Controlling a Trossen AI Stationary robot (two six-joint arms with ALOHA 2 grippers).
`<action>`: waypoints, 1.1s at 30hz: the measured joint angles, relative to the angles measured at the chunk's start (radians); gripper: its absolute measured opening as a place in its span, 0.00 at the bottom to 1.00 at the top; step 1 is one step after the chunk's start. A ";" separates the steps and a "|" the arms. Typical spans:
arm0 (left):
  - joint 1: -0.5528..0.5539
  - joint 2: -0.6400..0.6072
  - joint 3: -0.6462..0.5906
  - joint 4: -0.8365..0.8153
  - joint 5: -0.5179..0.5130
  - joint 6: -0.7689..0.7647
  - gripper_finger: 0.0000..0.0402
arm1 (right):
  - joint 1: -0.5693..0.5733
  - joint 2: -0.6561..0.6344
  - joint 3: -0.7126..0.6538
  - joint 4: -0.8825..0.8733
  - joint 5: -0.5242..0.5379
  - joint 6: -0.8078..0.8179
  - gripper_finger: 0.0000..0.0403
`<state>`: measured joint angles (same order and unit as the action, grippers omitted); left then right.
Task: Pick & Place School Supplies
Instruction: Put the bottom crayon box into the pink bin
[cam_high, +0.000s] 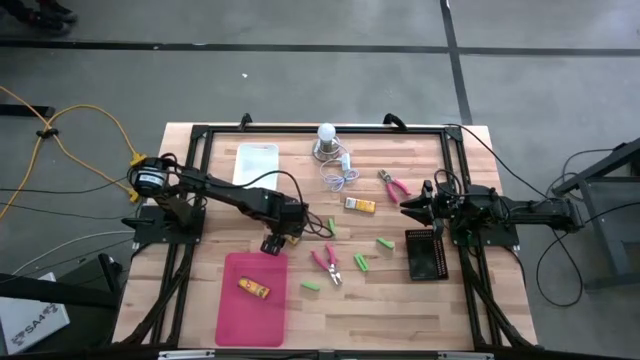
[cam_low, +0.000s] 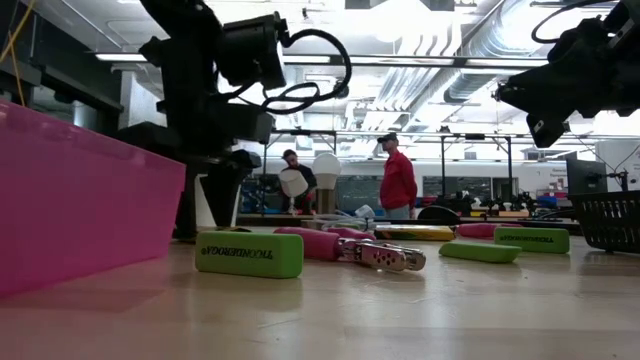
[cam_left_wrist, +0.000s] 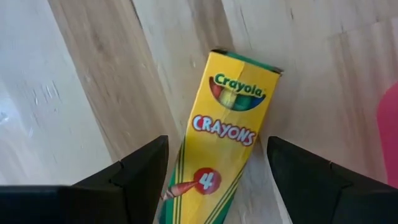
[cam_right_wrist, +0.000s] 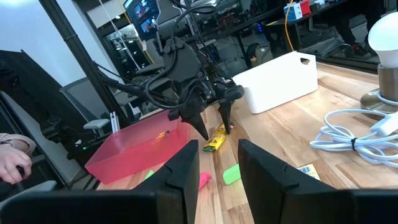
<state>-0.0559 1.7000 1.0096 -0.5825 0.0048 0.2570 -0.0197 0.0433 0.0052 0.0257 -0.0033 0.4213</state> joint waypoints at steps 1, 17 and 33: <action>0.000 0.000 0.000 0.001 0.000 0.001 0.66 | 0.000 0.000 0.000 0.000 0.000 0.000 0.25; 0.035 0.042 0.001 0.022 0.057 0.005 0.66 | 0.000 0.002 0.000 0.000 0.000 0.000 0.25; 0.035 0.042 0.001 0.025 0.049 0.007 0.46 | 0.000 0.002 0.000 0.000 0.000 0.000 0.25</action>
<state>-0.0212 1.7416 1.0107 -0.5579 0.0540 0.2642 -0.0196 0.0452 0.0051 0.0257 -0.0032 0.4213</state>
